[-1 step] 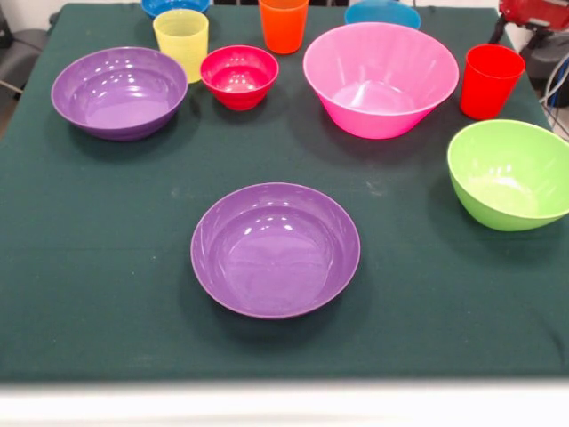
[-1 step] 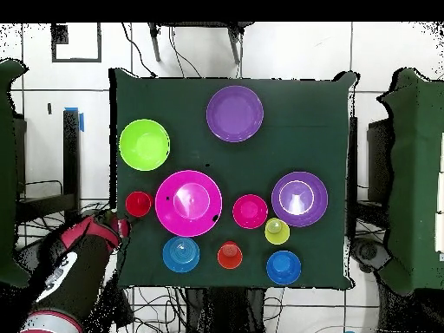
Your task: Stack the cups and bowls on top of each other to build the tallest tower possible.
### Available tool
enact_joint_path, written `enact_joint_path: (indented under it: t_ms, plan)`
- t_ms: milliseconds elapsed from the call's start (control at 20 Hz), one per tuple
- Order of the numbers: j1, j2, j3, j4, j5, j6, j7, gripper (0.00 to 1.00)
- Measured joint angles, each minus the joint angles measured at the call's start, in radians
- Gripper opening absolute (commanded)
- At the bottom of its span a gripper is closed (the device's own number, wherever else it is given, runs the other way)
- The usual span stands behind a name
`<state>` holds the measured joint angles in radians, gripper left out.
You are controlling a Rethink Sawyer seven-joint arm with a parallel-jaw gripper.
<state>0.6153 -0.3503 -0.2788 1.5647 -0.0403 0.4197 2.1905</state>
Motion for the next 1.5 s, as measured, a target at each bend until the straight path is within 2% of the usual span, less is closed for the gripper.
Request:
enact_joint_path:
  t_ms: [300,500,750,800,1050,1250,1500]
  plan:
    - [0.005,0.040,-0.015,-0.020,0.017,-0.020,0.000,1.00]
    - [0.005,0.031,-0.015,-0.019,0.021,-0.020,0.000,1.00]
    - [0.003,-0.039,-0.014,0.001,0.024,0.004,0.000,1.00]
    - [0.000,-0.073,-0.013,0.010,0.026,0.025,0.000,1.00]
    - [-0.015,-0.147,-0.013,0.019,0.027,0.085,0.000,1.00]
    - [-0.034,-0.175,-0.012,0.019,0.026,0.099,0.000,1.00]
    - [-0.067,-0.163,-0.011,0.015,0.026,0.099,0.000,1.00]
